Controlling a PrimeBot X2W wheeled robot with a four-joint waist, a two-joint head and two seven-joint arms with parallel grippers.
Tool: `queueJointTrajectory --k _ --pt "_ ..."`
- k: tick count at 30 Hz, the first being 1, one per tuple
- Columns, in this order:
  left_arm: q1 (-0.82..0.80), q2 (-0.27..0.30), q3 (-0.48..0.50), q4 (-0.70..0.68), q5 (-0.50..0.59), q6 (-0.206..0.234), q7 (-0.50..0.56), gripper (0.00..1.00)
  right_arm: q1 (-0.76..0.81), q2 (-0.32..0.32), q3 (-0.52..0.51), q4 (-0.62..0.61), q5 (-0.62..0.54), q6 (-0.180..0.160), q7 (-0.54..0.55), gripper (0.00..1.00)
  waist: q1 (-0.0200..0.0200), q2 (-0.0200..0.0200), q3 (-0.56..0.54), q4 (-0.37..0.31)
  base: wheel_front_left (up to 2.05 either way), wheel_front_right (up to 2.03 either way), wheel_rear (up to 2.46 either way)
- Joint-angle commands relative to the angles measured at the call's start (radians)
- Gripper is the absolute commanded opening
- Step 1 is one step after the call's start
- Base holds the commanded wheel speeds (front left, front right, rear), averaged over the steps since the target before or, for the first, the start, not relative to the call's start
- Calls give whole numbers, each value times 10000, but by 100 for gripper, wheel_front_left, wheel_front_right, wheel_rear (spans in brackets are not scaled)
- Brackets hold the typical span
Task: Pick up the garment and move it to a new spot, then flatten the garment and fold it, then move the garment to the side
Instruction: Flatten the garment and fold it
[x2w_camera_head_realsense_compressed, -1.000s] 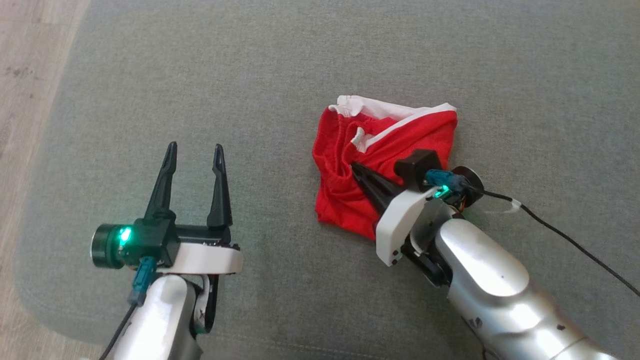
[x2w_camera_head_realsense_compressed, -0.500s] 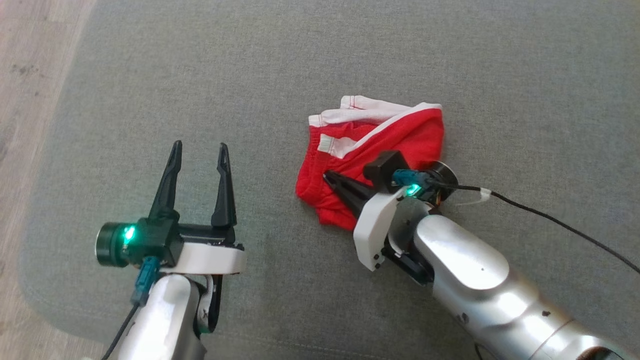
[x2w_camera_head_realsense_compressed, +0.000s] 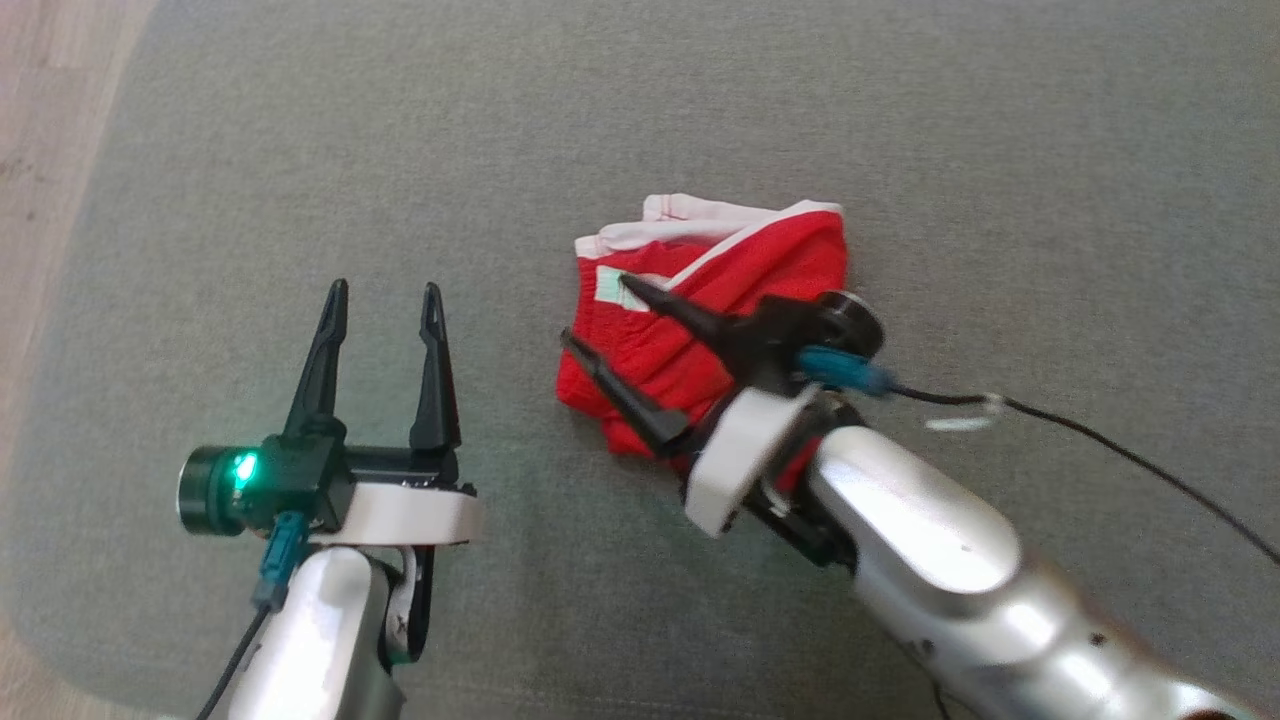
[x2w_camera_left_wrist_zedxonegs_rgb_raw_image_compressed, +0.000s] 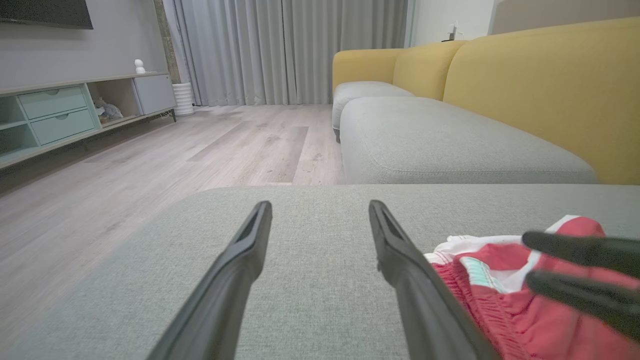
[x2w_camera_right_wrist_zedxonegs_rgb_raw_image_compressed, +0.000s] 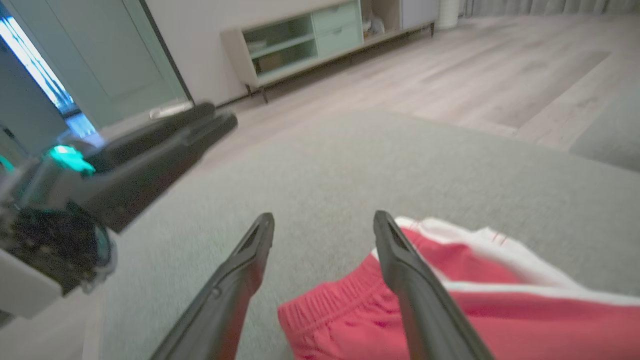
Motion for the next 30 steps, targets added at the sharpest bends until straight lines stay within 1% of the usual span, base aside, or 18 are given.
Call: queueJointTrajectory --k 1,4,8,11,13,17,21,25,30 --pt "-95 198 375 -255 75 -26 -95 100 391 3 -222 -509 56 -7 -208 100 0 0 -70 -123 0 0 0" --pt "-33 267 445 -241 101 -4 -95 100 1051 -400 -1375 -1399 -58 -7 -422 100 0 0 -168 -354 0 0 0" --pt "64 398 533 -193 103 15 -95 100 2104 -649 -3512 -2534 -512 -7 -350 100 0 0 -329 -699 0 0 0" --pt "131 514 610 -144 77 47 -92 100 2930 -564 -5163 -3259 -958 -7 -63 100 0 0 -476 -941 0 0 0" --pt "193 598 652 -129 56 66 -53 100 3438 -463 -6092 -3758 -1292 -7 120 100 0 0 -597 -1095 0 0 0" --pt "355 778 727 -155 -4 87 119 100 4351 -262 -7493 -4726 -1826 -7 524 100 0 0 -896 -1353 0 0 0" --pt "587 954 796 -231 -68 118 348 100 5111 -76 -8070 -5555 -2089 -7 921 100 0 0 -1250 -1554 0 0 0" --pt "909 1074 801 -341 -118 156 583 100 5842 77 -8149 -6138 -2198 -7 1234 100 0 0 -1677 -1688 0 0 0" --pt "1462 1206 797 -446 -218 193 894 100 6611 251 -8134 -6553 -2226 -7 1525 100 0 0 -2233 -1845 0 0 0"
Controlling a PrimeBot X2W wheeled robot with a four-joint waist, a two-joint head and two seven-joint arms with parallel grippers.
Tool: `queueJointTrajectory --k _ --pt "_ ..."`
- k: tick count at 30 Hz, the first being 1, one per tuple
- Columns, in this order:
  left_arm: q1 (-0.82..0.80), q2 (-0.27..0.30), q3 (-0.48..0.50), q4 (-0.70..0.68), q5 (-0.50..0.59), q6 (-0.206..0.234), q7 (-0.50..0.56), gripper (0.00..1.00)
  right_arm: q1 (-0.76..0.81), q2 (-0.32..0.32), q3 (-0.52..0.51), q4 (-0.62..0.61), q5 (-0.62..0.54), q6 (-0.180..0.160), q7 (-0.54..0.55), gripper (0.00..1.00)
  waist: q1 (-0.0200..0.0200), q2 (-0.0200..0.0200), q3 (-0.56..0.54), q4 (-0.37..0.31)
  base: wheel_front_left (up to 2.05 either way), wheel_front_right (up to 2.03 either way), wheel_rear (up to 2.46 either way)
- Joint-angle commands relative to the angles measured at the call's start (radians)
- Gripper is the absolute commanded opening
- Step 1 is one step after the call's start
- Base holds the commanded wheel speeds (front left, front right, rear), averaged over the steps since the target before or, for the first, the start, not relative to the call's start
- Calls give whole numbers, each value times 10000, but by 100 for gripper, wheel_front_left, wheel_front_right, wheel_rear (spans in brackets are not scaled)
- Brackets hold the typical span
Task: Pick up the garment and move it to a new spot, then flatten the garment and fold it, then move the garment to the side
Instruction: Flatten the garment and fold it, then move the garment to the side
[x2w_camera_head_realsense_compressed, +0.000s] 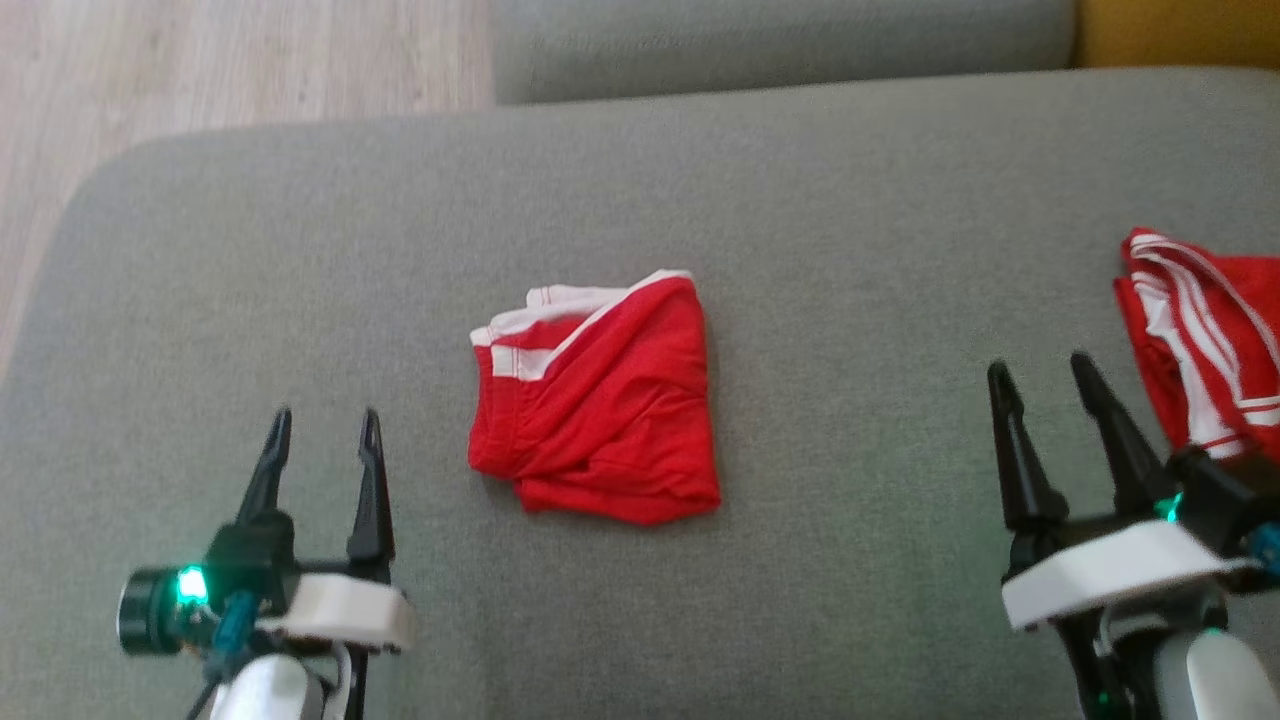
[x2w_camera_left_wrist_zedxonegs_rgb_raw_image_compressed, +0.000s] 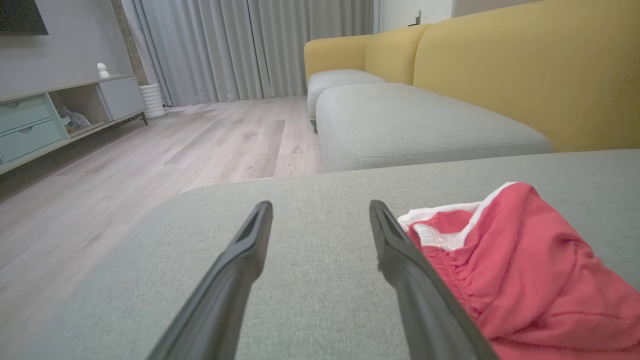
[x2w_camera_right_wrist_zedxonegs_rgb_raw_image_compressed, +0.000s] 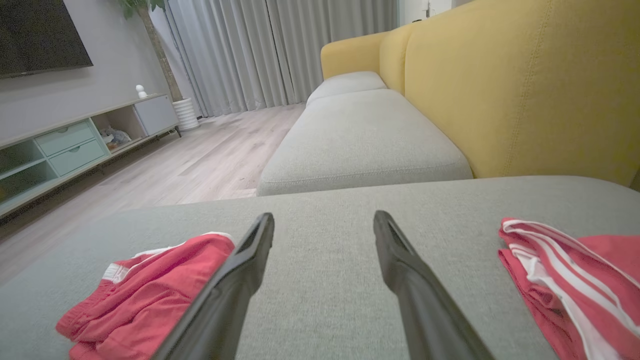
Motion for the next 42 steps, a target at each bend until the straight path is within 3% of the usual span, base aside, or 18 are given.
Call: queueJointTrajectory --k 1,17,36,42 --pt "-22 260 400 -399 -52 97 102 100 -26 57 228 -503 -83 -7 129 100 1 -1 -359 -138 0 0 0" --pt "969 337 445 -710 -354 380 673 100 683 160 362 -1034 -225 -7 572 100 1 -1 -991 -70 0 0 0" --pt "841 448 286 -839 -407 424 646 100 612 169 264 -1134 -366 -7 734 100 1 -1 -857 -15 0 0 0" --pt "363 433 240 -1014 -347 464 519 100 99 45 361 -910 -444 -7 905 100 1 -1 -229 231 0 0 0"
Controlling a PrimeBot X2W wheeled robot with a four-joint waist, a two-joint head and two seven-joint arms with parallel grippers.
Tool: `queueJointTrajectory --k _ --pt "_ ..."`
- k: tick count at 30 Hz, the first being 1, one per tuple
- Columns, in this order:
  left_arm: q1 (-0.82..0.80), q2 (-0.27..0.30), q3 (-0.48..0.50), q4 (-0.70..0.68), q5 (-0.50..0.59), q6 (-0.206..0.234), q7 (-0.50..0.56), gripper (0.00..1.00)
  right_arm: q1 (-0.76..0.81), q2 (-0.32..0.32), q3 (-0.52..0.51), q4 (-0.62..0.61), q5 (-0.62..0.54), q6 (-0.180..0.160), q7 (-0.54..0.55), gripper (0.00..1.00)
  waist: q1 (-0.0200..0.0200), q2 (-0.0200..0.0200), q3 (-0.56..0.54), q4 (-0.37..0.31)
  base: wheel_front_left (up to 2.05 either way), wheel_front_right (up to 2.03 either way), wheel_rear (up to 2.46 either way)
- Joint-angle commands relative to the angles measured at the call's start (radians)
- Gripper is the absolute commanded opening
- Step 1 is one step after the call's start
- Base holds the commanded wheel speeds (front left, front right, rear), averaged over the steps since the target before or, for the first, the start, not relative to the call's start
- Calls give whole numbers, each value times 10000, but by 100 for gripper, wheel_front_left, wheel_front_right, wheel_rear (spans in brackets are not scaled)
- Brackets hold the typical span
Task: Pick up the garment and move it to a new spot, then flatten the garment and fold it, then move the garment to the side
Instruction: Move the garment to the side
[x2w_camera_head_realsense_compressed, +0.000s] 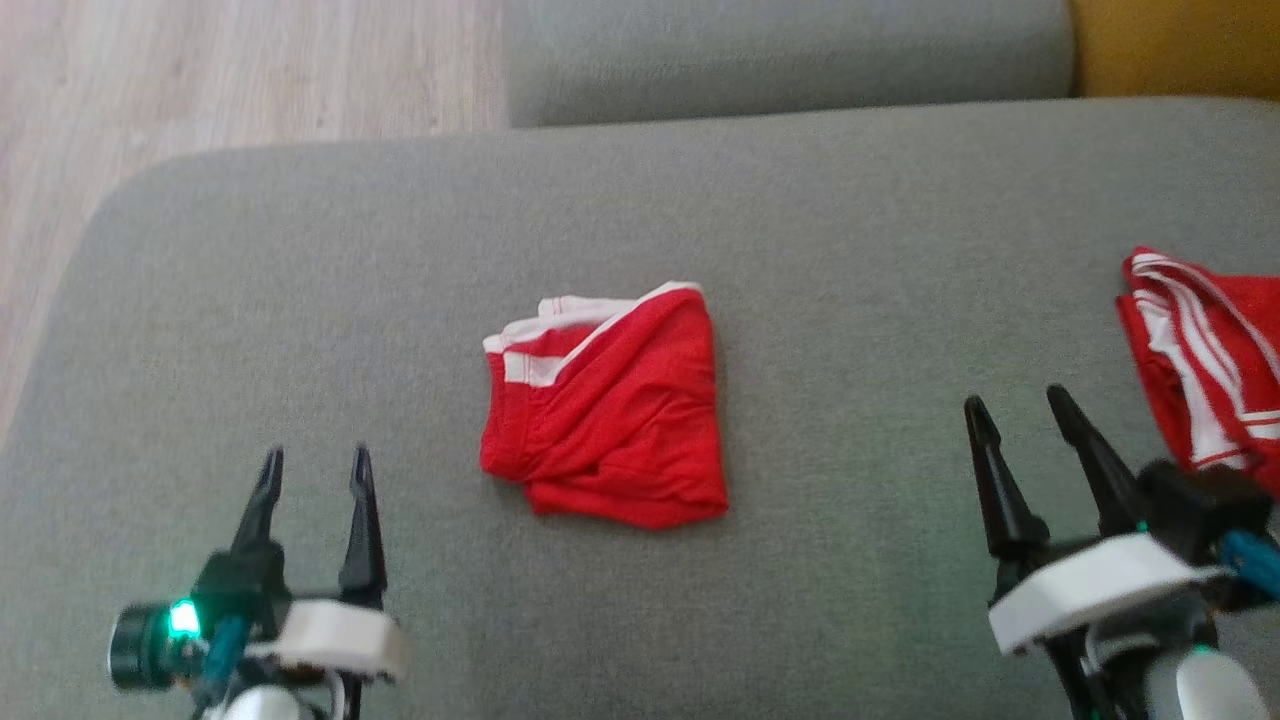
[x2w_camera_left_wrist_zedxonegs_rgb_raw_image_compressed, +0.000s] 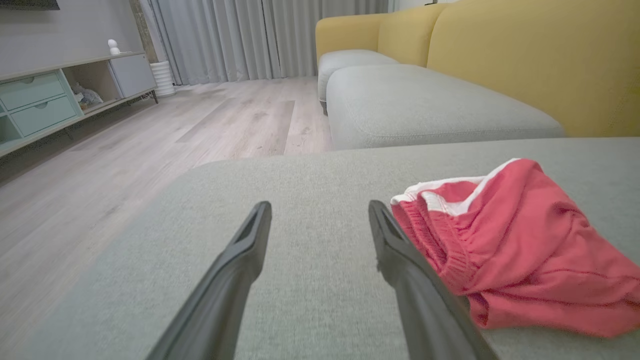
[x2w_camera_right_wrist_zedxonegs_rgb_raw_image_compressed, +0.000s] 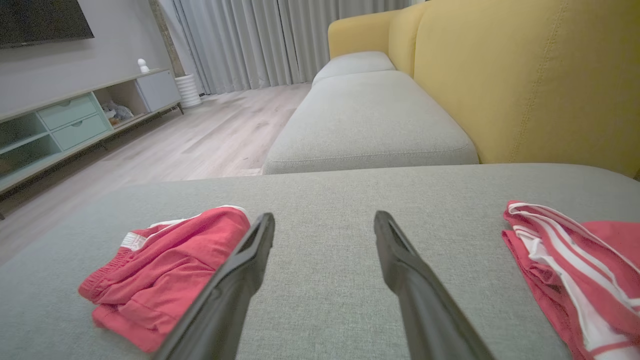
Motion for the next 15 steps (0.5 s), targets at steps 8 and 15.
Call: queueJointTrajectory --k 8,15 --pt "-2043 -139 -27 -526 219 -36 -917 100 -2782 -585 1710 2155 328 -7 12 100 1 0 1720 1102 0 0 0" --pt "-2462 -422 -273 -271 265 -180 -1352 100 -4109 -409 3067 4679 845 -7 -134 100 1 0 2059 1736 0 0 0"
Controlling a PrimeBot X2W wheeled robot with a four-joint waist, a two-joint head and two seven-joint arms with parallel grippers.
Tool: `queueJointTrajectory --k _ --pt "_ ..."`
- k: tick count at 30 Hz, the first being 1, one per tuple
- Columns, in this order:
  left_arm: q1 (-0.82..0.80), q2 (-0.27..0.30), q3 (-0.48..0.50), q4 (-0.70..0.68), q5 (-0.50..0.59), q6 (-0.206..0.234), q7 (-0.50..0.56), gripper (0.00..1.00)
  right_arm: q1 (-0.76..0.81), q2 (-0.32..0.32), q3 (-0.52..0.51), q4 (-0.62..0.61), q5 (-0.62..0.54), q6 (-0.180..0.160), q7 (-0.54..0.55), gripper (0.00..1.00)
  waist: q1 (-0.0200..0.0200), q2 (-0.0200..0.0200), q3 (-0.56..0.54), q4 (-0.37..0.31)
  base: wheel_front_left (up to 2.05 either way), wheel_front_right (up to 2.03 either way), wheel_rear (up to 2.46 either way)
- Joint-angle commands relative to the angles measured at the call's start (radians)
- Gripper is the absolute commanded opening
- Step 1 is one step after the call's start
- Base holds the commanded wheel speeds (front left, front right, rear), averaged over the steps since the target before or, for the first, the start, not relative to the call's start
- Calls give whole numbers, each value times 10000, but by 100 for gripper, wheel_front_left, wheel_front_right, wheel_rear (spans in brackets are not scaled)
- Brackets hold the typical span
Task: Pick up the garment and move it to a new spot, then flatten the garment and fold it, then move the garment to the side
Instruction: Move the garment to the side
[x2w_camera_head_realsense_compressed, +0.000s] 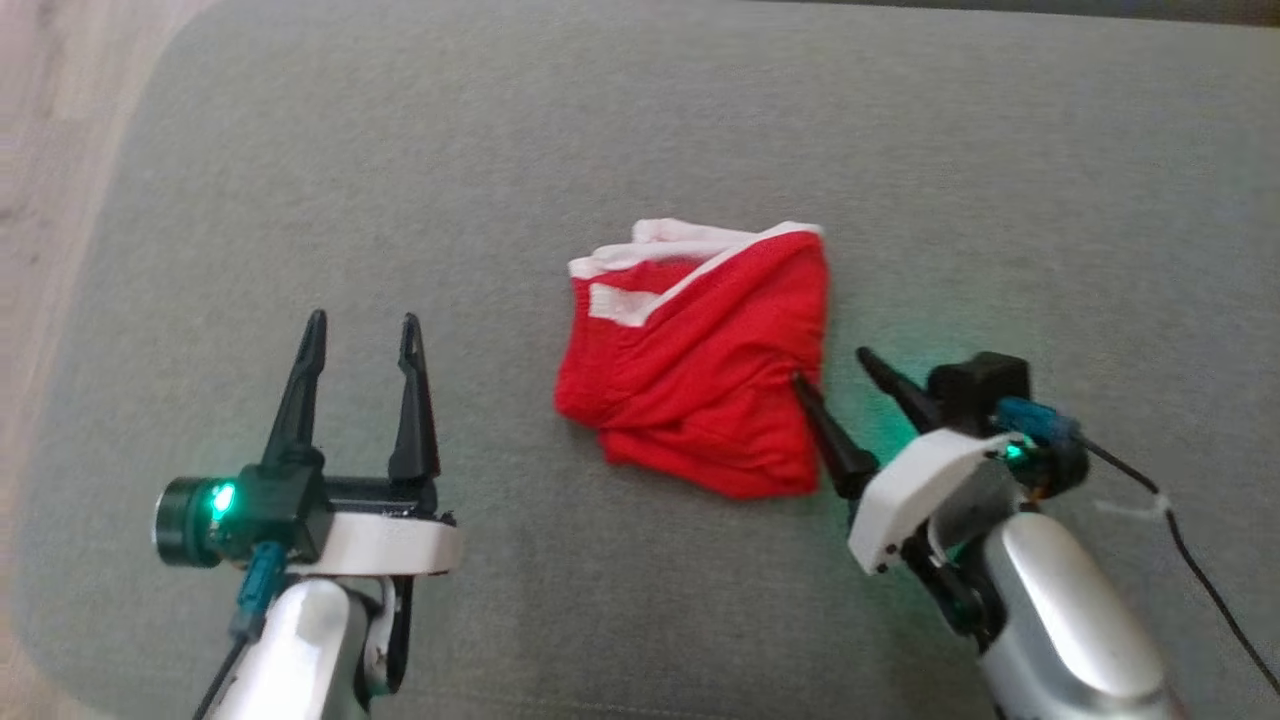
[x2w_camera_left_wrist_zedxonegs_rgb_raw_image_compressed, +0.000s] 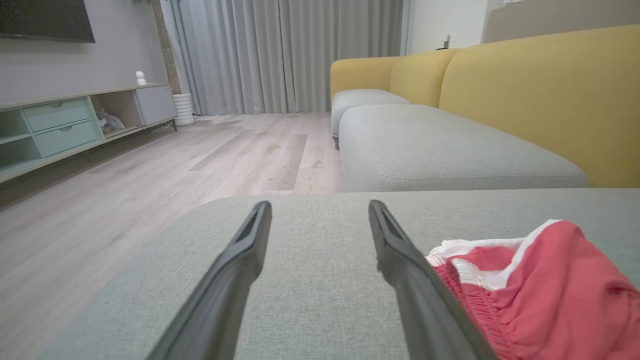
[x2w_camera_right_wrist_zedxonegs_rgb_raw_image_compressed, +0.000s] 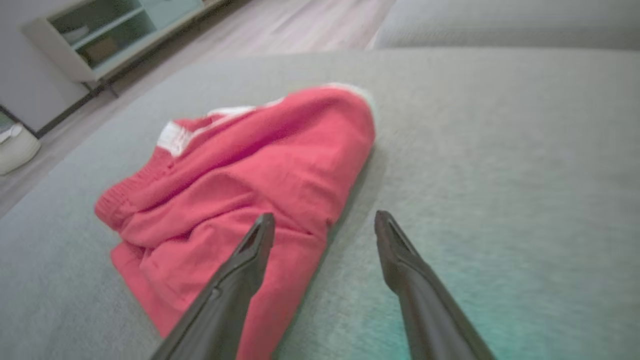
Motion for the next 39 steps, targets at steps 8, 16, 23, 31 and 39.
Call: queueJointTrajectory --k 8,16,23,31,39 --pt "-551 -152 241 52 128 -136 -303 100 -1091 343 791 2226 752 -7 559 100 -3 0 169 701 0 0 0" --pt "-496 -207 333 174 142 -135 -344 100 -1498 175 1511 2713 947 -7 1003 0 -3 0 48 558 0 0 0" --pt "-260 -96 509 123 173 -91 -350 100 -1345 -679 1978 2019 308 -7 483 0 -3 0 -188 -478 0 0 0" --pt "-127 204 634 -126 212 -101 -349 100 -1030 -2469 2431 481 454 -7 632 0 -3 0 -80 -2642 0 0 0" --pt "-503 301 479 -242 288 -154 -213 100 -1618 -4365 2967 -462 619 -7 883 0 -3 0 440 -3911 0 0 0"
